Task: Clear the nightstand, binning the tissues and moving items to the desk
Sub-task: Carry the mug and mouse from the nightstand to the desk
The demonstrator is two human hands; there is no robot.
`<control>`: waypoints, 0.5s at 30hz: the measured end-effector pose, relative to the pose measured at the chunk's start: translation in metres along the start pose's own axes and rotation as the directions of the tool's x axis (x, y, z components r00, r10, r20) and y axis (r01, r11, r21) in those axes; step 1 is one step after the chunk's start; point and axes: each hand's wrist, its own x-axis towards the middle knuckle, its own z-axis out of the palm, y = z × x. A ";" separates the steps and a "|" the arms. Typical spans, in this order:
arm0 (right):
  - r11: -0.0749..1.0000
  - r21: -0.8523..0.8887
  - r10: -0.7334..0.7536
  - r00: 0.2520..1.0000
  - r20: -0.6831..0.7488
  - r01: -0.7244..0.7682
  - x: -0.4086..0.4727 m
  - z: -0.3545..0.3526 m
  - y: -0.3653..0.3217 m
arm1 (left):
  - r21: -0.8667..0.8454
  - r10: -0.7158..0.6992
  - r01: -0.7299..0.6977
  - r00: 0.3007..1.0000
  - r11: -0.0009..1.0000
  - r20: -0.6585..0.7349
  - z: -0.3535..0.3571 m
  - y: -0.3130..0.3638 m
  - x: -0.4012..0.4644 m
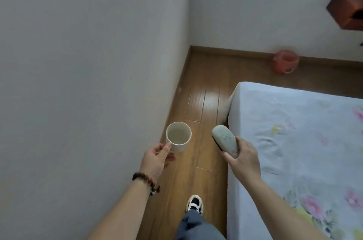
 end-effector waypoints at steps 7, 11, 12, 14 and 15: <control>0.998 -0.003 0.070 0.994 -0.079 -0.070 0.134 -0.018 -0.030 | 0.031 0.011 -0.013 0.999 0.999 0.052 0.051 0.088 0.133; 0.994 0.008 0.107 0.988 -0.108 -0.107 0.204 -0.017 -0.042 | 0.036 -0.002 -0.002 0.995 0.999 0.101 0.077 0.128 0.207; 0.993 0.017 0.115 0.987 -0.115 -0.114 0.224 -0.015 -0.045 | 0.036 0.001 -0.005 0.994 0.999 0.112 0.084 0.138 0.227; 0.992 0.034 0.127 0.983 -0.132 -0.124 0.266 -0.009 -0.051 | 0.040 0.016 -0.022 0.990 0.999 0.139 0.101 0.161 0.270; 0.990 0.040 0.137 0.981 -0.140 -0.132 0.289 -0.005 -0.054 | 0.047 0.028 -0.036 0.988 0.998 0.151 0.111 0.173 0.293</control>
